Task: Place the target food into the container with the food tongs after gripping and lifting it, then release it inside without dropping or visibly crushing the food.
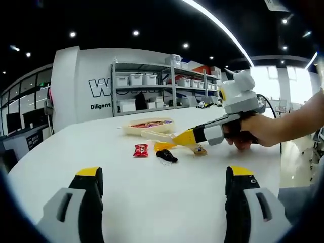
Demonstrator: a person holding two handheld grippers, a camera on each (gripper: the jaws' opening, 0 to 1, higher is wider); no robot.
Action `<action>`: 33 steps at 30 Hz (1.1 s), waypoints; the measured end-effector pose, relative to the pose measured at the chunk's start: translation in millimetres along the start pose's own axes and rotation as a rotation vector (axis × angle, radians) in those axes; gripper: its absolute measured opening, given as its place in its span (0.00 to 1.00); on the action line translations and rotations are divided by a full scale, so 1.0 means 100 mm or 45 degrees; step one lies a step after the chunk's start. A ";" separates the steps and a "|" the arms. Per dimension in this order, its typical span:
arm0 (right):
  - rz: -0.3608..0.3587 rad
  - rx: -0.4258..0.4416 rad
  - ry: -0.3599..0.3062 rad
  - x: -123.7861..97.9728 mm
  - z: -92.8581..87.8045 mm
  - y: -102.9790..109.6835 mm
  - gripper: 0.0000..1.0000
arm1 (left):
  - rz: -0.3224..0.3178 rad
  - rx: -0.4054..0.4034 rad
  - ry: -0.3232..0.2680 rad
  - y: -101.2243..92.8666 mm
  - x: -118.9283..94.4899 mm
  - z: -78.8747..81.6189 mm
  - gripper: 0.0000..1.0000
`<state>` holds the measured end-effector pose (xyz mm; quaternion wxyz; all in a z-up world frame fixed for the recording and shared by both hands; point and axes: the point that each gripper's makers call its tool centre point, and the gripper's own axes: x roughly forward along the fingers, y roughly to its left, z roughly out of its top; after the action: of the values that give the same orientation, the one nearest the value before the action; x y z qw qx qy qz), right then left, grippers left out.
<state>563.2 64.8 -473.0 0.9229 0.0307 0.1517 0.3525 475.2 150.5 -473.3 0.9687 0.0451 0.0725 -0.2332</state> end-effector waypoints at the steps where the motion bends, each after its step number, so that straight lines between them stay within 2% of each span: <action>1: 0.006 0.004 -0.019 -0.01 0.04 0.00 0.26 | 0.000 -0.001 0.000 0.00 0.00 0.00 0.99; 2: 0.010 0.012 -0.033 -0.02 0.10 -0.01 0.22 | 0.001 -0.002 0.002 0.00 0.00 0.00 0.99; 3: 0.010 0.009 -0.006 -0.03 0.18 -0.05 0.00 | 0.002 -0.003 0.004 0.00 0.00 0.00 0.99; 4: 0.013 -0.003 0.012 -0.04 0.19 -0.06 0.00 | 0.004 -0.004 0.003 0.00 0.00 0.00 0.99; 5: -0.002 0.015 0.023 -0.05 0.27 -0.09 0.00 | 0.004 -0.004 0.003 0.00 0.00 0.00 0.99; 7: 0.063 -0.042 0.099 -0.08 0.35 -0.05 0.00 | 0.007 -0.008 0.002 0.00 0.00 0.00 0.99; 8: 0.066 -0.070 0.084 -0.09 0.41 -0.04 0.00 | 0.007 -0.008 0.000 0.00 0.00 0.00 0.99; 9: 0.071 -0.141 0.088 -0.08 0.47 -0.03 0.00 | 0.008 -0.010 -0.002 0.01 0.00 0.00 0.99; 13: 0.109 -0.168 0.164 0.01 0.45 0.06 0.00 | 0.011 -0.024 -0.011 0.02 0.00 0.02 0.99; 15: 0.124 -0.172 0.259 0.10 0.36 0.10 0.04 | 0.014 -0.025 -0.011 0.02 0.00 0.02 0.99; 17: 0.118 -0.247 0.282 0.20 0.36 0.09 0.10 | 0.014 -0.025 -0.010 0.03 0.00 0.02 0.99; 20: 0.094 -0.259 0.325 0.26 0.35 0.11 0.18 | 0.014 -0.021 -0.008 0.02 0.00 0.01 0.99; 22: 0.079 -0.266 0.435 0.33 0.25 0.12 0.21 | 0.013 -0.022 -0.011 0.02 0.00 0.02 0.99; 24: 0.052 -0.286 0.507 0.37 0.18 0.13 0.24 | 0.015 -0.023 -0.012 0.02 0.00 0.02 0.99; 25: 0.050 -0.289 0.509 0.40 0.19 0.15 0.23 | 0.015 -0.025 -0.013 0.02 0.00 0.02 0.99; 29: 0.006 -0.330 0.609 0.45 0.10 0.13 0.31 | 0.017 -0.031 -0.018 0.03 0.00 0.02 0.99; 33: -0.012 -0.327 0.655 0.45 0.07 0.14 0.37 | 0.015 -0.035 -0.019 0.03 0.01 0.02 0.99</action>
<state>588.0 105.7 -476.1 0.8520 -0.1774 0.3351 0.3609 477.3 152.6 -471.4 0.9711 0.0306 0.0681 -0.2267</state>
